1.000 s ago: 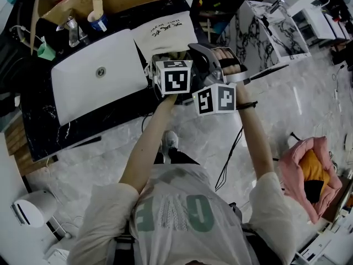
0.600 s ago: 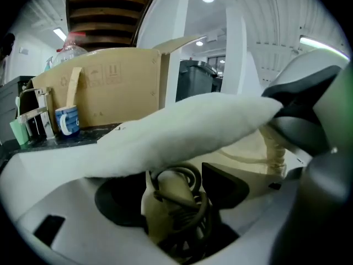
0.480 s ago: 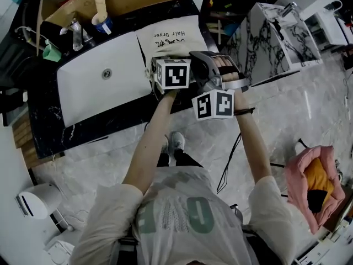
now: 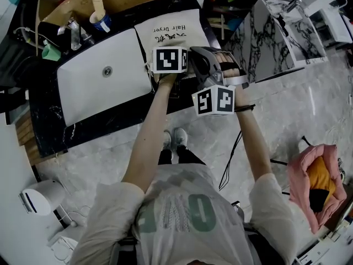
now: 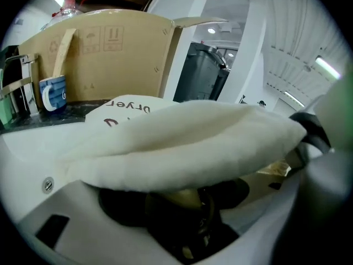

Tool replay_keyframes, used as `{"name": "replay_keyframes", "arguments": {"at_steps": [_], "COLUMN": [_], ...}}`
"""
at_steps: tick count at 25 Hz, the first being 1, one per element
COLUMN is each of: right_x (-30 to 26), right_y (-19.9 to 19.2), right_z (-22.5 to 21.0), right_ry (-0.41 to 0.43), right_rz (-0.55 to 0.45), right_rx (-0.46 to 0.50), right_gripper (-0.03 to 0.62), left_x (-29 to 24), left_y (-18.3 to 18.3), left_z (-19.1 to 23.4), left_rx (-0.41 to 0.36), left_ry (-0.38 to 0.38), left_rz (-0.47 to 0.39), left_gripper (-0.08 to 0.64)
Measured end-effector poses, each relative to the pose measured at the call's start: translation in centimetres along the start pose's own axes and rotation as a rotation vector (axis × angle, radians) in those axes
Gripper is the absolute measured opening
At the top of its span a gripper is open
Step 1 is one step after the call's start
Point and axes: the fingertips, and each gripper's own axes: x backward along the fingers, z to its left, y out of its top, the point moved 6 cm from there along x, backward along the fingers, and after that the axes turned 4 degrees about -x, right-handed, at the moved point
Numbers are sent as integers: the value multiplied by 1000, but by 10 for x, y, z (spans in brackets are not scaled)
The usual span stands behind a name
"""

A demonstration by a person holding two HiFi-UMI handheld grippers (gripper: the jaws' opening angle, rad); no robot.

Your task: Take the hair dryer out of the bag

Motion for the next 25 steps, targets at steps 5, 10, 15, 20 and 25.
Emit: {"name": "replay_keyframes", "arguments": {"at_steps": [5,10,15,20,25], "right_x": [-2,-1,6,11,15], "right_y": [1,5,6,10,16], "right_z": [10,11,9,6,3], "right_ry": [23,15,-3,-31,-63], "right_rz": [-3,-2,6,18,36], "right_rx": [9,9,11,2,1], "right_gripper": [44,44,44,43,43], "left_x": [1,8,28,55,79], "left_y": [1,1,-8,-26,-52], "left_z": [6,8,-1,-12,-26], "left_rx": [57,61,43,-9,-87], "left_ry": [-34,-56,-105,-111,-122], "left_rz": [-6,-24,-51,-41,-13], "left_gripper": [293,281,281,281,281]}}
